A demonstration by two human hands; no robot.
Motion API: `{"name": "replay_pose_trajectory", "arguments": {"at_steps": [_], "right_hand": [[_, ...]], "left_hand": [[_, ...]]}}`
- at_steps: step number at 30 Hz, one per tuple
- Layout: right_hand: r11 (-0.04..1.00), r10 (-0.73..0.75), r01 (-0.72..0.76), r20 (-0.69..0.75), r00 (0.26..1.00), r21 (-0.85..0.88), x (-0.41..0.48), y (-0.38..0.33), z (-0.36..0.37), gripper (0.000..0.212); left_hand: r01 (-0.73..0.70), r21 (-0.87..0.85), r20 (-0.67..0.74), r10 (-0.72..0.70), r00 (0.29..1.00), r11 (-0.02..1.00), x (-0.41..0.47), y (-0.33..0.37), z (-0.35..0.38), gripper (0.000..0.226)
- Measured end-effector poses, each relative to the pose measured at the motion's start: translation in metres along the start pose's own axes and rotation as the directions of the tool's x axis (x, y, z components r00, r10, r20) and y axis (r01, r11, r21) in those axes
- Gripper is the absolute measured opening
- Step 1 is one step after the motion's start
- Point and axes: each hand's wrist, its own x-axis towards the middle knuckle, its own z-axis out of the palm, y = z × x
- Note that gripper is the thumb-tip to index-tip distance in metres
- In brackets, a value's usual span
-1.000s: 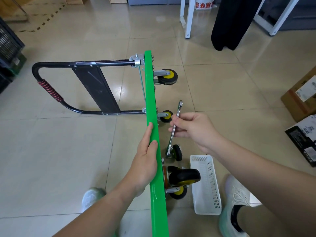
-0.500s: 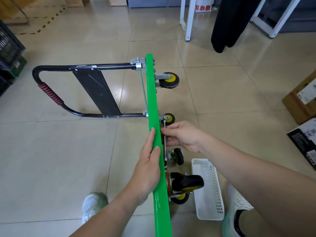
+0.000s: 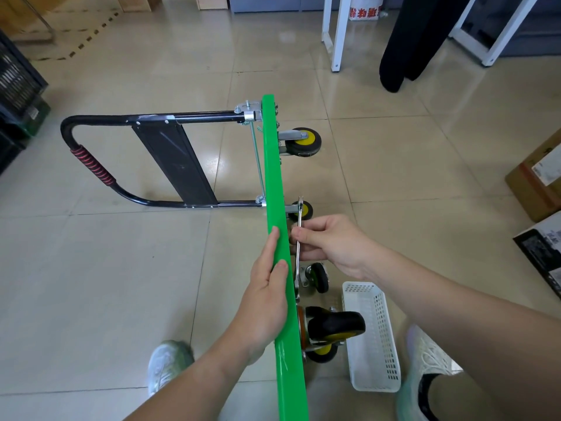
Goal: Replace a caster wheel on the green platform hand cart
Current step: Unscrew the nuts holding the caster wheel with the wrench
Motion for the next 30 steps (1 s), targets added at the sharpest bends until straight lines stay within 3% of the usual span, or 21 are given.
{"name": "replay_pose_trajectory", "arguments": {"at_steps": [12,17,19,25,30], "right_hand": [[0.931,-0.365,0.365,0.006,0.931,-0.016,-0.072,0.008,0.010,0.023],[0.818,-0.519,0.519,0.070,0.852,-0.248,-0.102,0.031,0.009,0.026],[0.789,-0.560,0.545,0.034,0.828,-0.285,-0.109,0.038,0.010,0.023],[0.912,-0.407,0.409,-0.135,0.903,-0.017,-0.095,0.001,0.001,0.019],[0.981,-0.195,0.195,-0.179,0.964,-0.019,-0.050,-0.014,-0.012,0.012]], "left_hand": [[-0.022,0.004,-0.024,0.022,0.999,1.000,0.001,0.000,0.000,0.051],[-0.012,-0.019,-0.019,0.012,1.000,1.000,0.000,-0.002,0.002,0.051],[-0.006,-0.020,-0.023,0.006,1.000,1.000,-0.002,0.000,0.002,0.051],[-0.001,0.005,-0.032,0.001,0.999,1.000,-0.005,0.004,0.007,0.051],[-0.002,-0.005,-0.037,0.002,0.999,1.000,-0.003,0.002,0.005,0.051]]}}
